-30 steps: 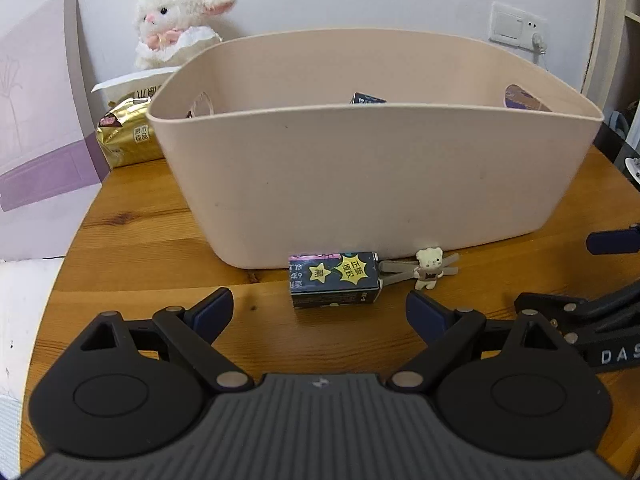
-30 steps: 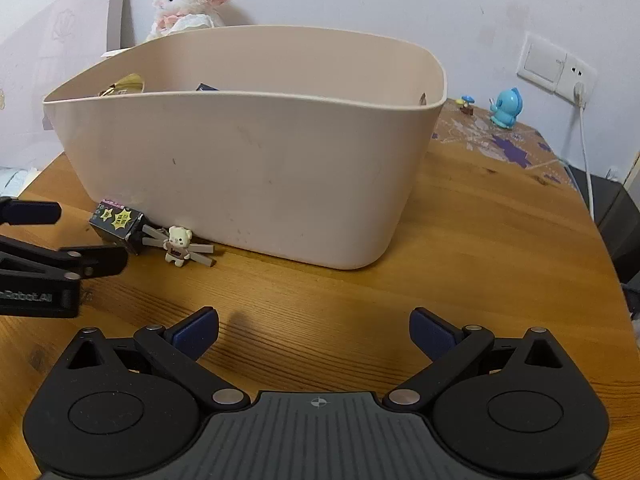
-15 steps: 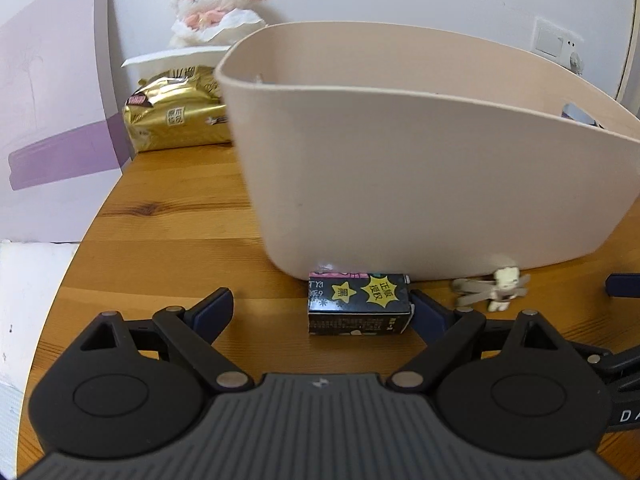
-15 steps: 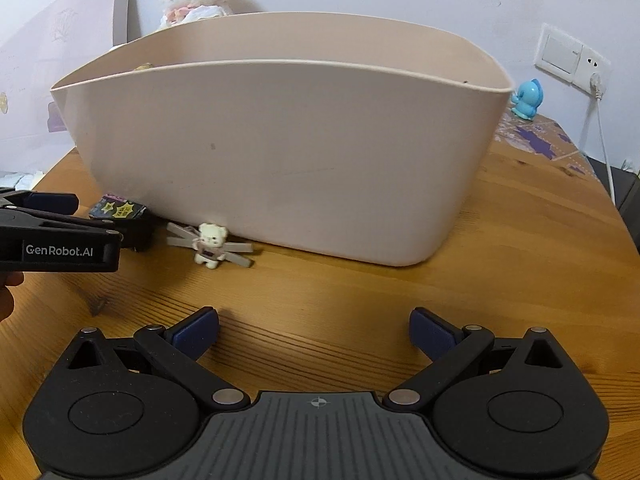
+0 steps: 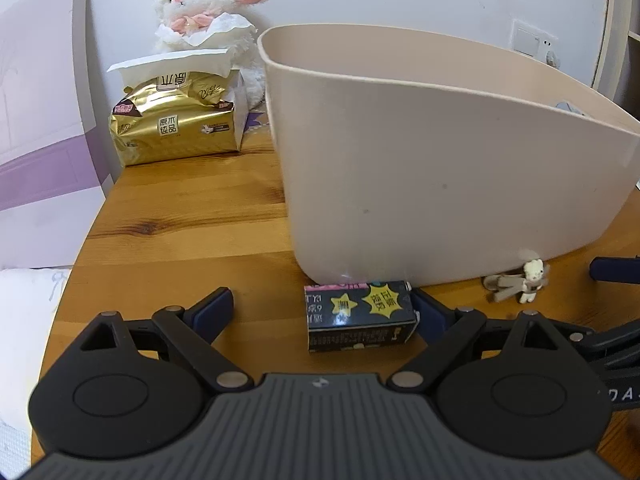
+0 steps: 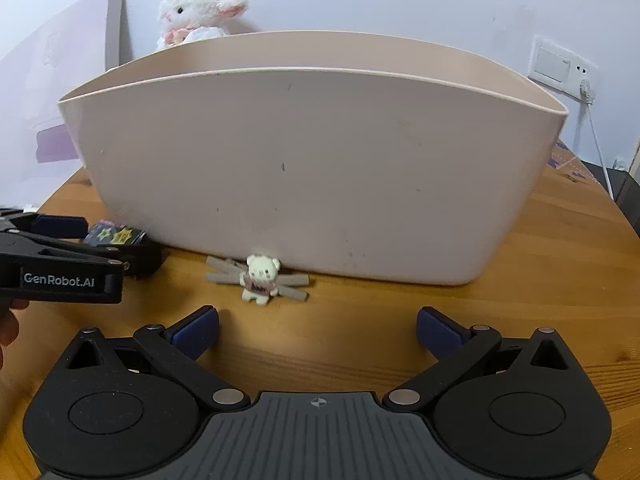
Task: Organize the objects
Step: 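Grasp the star-printed dark box with the left tool while the right grasps the bear figurine, then lift both items over the basket and release them inside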
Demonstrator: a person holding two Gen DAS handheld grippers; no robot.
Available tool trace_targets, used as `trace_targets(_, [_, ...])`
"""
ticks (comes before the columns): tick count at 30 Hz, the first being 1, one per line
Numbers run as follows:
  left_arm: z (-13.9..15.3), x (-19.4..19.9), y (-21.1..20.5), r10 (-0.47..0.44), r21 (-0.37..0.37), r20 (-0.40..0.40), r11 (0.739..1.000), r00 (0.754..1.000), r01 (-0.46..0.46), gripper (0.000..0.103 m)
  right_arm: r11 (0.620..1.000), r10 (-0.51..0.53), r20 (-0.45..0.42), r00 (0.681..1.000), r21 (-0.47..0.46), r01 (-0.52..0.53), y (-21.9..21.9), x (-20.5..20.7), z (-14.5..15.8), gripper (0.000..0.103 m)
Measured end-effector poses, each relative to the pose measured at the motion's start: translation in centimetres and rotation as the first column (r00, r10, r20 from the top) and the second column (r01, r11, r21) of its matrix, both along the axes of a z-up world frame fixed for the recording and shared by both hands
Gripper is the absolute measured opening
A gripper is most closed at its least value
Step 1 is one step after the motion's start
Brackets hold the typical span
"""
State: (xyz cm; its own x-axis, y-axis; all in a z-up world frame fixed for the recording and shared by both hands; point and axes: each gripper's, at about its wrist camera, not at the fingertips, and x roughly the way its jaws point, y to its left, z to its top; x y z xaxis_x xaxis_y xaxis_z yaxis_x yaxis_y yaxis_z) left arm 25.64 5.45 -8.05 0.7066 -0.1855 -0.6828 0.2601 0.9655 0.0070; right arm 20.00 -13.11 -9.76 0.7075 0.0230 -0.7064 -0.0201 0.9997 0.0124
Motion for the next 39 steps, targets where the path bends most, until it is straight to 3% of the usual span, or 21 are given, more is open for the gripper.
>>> trace_targets(19, [-0.1,0.5,1.5,-0.094,-0.003,0.015,0.996,0.995,0.094,0.093,0.998,-0.068,0.060,0.996,-0.002,0.068,1.4,0.1,-0.4,0.103])
trace_targets(22, [0.0,0.3,1.6,-0.100,-0.007,0.025,0.995,0.995,0.100,0.089,0.998,-0.068,0.070,0.995,-0.003,0.068,1.5,-0.2,-0.1,0.094])
trace_targets(25, [0.1,0.1,1.5,-0.117,-0.010,0.032,0.993,0.993,0.118,0.078,0.997,-0.076,0.071,0.995,-0.004,0.077,1.5,-0.5,0.1,0.087])
trace_targets(30, [0.4,-0.2,1.2,-0.147,-0.016,0.035,0.989,0.988,0.148,0.063,0.995,-0.094,0.085,0.992,-0.011,0.095,1.6,-0.5,0.7,0.056])
trace_targets(33, [0.4,-0.5,1.0,-0.159,-0.020,0.040,0.987,0.987,0.159,0.055,0.995,-0.094,0.082,0.992,-0.010,0.095,1.6,-0.6,0.8,0.056])
trace_targets(39, [0.5,-0.7,0.9,-0.146,-0.024,0.040,0.989,0.988,0.147,0.054,0.998,-0.067,0.078,0.995,-0.010,0.068,2.0,-1.1,1.0,0.056])
